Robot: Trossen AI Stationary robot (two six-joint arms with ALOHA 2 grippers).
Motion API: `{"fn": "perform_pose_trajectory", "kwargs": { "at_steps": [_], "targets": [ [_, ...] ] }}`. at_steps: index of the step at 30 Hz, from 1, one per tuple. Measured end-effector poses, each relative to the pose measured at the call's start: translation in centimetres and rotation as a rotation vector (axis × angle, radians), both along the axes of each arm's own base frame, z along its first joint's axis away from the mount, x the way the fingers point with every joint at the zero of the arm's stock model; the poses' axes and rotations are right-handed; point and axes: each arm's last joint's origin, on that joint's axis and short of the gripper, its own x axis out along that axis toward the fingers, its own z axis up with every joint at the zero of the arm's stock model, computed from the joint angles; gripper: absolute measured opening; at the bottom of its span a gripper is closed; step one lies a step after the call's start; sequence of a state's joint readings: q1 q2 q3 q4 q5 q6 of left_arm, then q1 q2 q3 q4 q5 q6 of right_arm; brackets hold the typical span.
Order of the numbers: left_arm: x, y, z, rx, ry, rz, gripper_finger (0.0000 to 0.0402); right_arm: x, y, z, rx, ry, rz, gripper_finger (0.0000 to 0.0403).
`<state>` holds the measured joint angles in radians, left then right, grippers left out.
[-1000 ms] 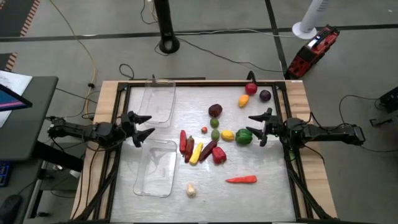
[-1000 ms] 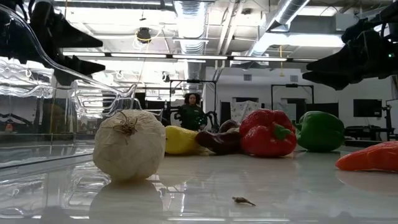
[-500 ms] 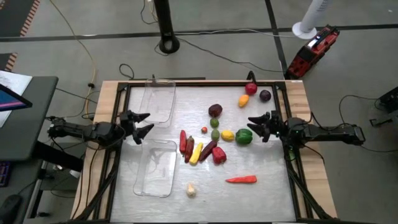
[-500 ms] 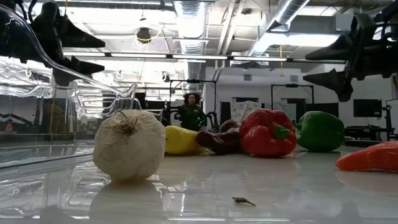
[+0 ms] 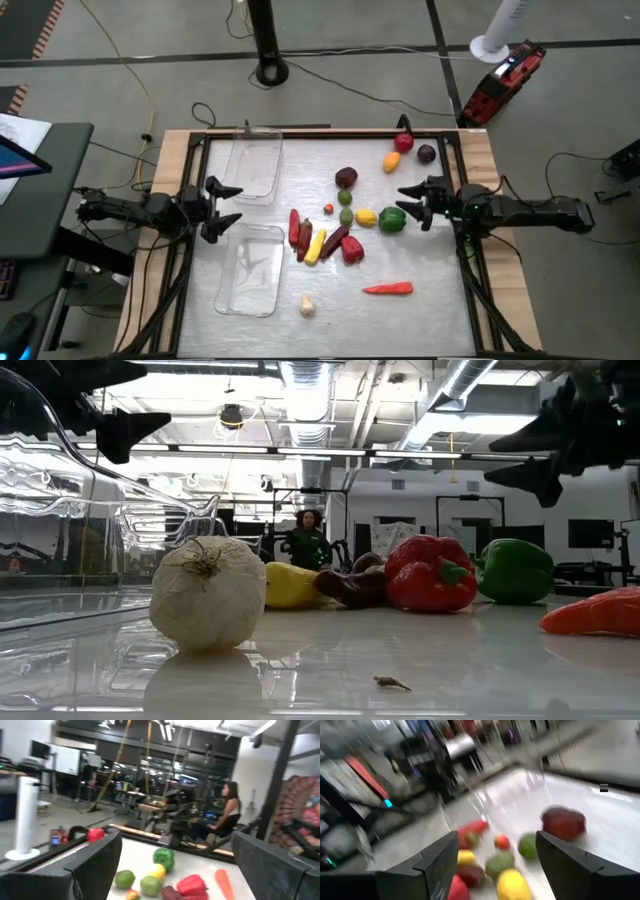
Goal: Sort produce into baskets
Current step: Put the green bell pepper into the top transparent bin
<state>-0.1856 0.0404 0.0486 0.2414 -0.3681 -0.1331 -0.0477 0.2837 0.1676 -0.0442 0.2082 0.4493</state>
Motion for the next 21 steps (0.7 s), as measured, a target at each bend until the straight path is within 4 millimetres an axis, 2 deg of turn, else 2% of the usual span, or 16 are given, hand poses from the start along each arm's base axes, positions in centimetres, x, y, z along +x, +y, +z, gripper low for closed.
{"fn": "perform_pose_trajectory", "kwargs": {
  "at_steps": [5,11,14,16,19,21],
  "targets": [
    [0.2,0.1,0.1,-0.015,-0.008,0.033,0.0361,1.9,0.3,0.9,-0.048,0.298,0.052,0.0291],
    [0.7,0.0,-0.1,0.005,0.033,0.040,0.0361,4.9,0.8,0.5,-0.168,0.589,0.174,0.0309],
    [1.0,-0.1,-0.2,0.034,0.069,0.042,0.0361,6.3,0.7,1.7,-0.214,0.683,0.201,0.0331],
    [1.2,-0.2,0.6,0.062,0.073,0.036,0.0361,7.0,0.5,2.9,-0.233,0.761,0.218,0.0346],
    [1.6,-0.3,1.5,0.090,0.082,0.002,0.0361,7.9,0.6,4.6,-0.214,0.843,0.245,0.0363],
    [2.0,-0.4,1.6,0.099,0.111,-0.001,0.0361,8.4,0.9,5.1,-0.187,0.883,0.247,0.0367]
  ]
}}
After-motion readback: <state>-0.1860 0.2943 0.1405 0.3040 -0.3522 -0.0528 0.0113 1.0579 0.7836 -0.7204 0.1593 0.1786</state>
